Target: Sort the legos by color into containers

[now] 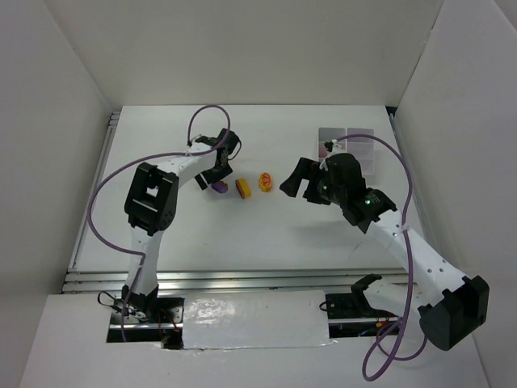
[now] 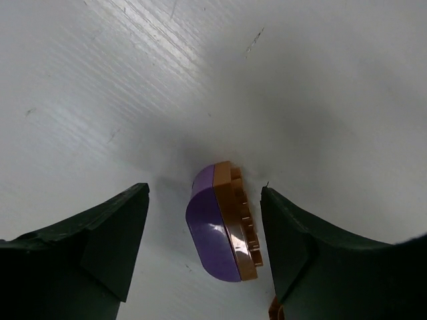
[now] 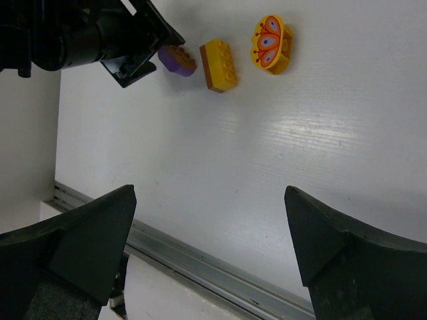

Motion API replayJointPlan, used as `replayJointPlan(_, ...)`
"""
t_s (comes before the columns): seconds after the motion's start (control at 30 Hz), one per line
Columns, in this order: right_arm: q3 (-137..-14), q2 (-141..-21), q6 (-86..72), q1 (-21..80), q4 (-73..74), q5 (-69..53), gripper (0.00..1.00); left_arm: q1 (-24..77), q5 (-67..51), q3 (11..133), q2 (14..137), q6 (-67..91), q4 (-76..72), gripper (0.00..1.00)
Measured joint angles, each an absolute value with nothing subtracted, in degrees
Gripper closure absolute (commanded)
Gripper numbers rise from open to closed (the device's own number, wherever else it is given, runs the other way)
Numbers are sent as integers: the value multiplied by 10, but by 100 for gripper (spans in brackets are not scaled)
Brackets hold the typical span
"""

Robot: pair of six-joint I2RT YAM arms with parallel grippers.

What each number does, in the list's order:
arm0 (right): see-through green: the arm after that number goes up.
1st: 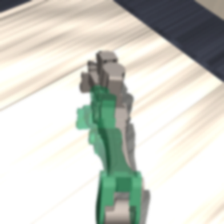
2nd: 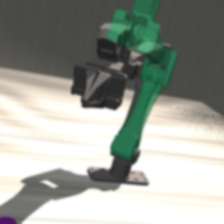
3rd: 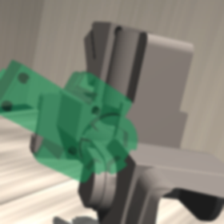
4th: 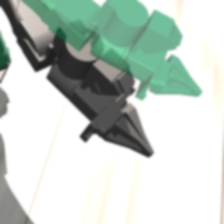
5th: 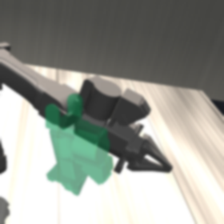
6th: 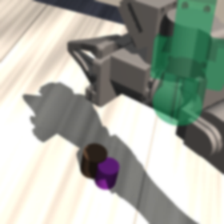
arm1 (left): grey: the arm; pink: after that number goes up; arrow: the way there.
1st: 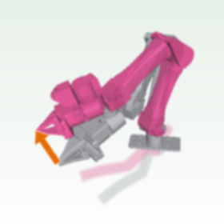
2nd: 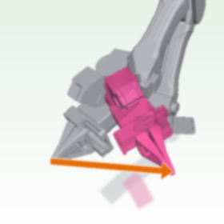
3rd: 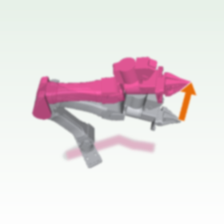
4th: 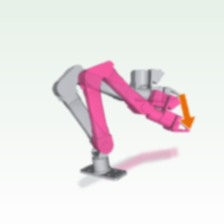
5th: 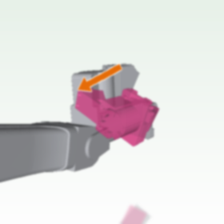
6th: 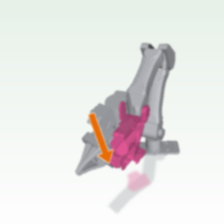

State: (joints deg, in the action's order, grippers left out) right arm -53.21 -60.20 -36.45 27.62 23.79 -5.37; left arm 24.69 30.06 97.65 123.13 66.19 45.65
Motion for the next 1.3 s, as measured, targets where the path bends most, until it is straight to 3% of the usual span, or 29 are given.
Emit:
replayJointPlan(0.17,-532,-602,-363,276,239,-54,0,247,279,937,1231,663,421,45)
replayJointPlan(0.2,-532,-602,-363,276,239,-54,0,247,277,936,1231,663,415,62)
replayJointPlan(0.3,-532,-602,-364,276,239,-54,0,247,275,922,1223,657,393,85)
replayJointPlan(0.33,-532,-602,-363,276,238,-55,0,246,275,913,1218,659,387,100)
replayJointPlan(0.5,-498,-594,-361,276,188,-121,0,246,244,799,1130,622,334,100)
replayJointPlan(0.7,-425,-577,-401,278,98,-214,0,260,127,592,848,502,197,100)
replayJointPlan(0.87,-396,-557,-463,302,15,-235,0,275,100,564,686,479,173,100)
replayJointPlan(1.07,-395,-599,-515,423,-89,-183,6,287,104,571,630,507,216,100)
replayJointPlan(1.3,-456,-714,-513,527,-111,-47,23,310,86,576,626,548,246,100)
